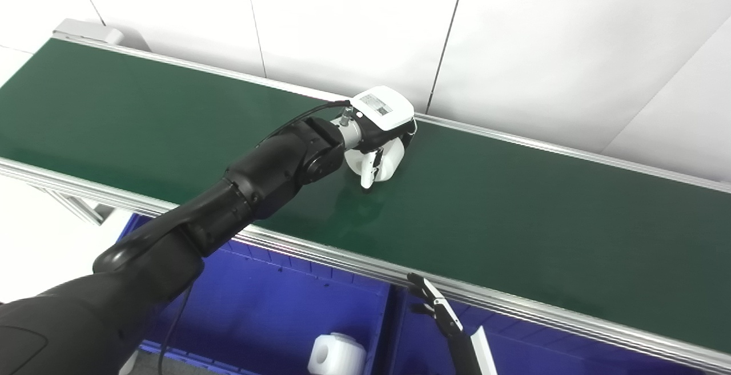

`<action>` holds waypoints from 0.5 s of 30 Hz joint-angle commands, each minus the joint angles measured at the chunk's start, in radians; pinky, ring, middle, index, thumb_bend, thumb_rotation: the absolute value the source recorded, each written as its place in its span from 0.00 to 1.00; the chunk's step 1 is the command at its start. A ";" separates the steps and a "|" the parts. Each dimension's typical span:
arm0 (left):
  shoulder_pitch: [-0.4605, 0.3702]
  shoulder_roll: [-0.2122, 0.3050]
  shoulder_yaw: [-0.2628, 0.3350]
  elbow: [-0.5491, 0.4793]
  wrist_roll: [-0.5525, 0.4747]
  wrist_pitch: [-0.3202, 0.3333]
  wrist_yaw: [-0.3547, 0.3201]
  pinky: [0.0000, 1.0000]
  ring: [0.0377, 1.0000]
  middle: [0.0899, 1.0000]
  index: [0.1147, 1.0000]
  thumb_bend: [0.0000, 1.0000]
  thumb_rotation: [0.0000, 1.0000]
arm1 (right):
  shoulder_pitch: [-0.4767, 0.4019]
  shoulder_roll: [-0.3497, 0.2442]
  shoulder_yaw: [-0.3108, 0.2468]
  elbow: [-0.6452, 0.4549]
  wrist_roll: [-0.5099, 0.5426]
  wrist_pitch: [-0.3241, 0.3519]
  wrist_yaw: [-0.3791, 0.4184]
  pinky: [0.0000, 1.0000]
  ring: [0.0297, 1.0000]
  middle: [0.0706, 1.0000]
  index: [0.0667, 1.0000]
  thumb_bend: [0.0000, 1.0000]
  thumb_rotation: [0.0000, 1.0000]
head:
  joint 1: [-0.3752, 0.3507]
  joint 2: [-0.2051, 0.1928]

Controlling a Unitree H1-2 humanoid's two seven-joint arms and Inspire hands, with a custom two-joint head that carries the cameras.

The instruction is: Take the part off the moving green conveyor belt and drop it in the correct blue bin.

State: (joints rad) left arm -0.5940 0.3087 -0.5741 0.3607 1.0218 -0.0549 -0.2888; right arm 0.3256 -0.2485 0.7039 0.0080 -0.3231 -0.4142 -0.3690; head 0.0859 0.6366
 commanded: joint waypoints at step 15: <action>0.021 0.050 0.107 -0.462 -0.072 0.038 -0.160 0.33 0.39 0.49 0.42 0.50 0.00 | 0.020 0.011 -0.013 -0.063 0.018 -0.055 0.039 0.70 0.83 0.89 0.87 0.91 0.91 | 0.014 0.046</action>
State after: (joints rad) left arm -0.5587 0.3411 -0.4965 -0.0398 0.9654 -0.0405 -0.4363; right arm 0.3361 -0.2443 0.6962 -0.0134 -0.3007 -0.4142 -0.3383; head 0.0951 0.6749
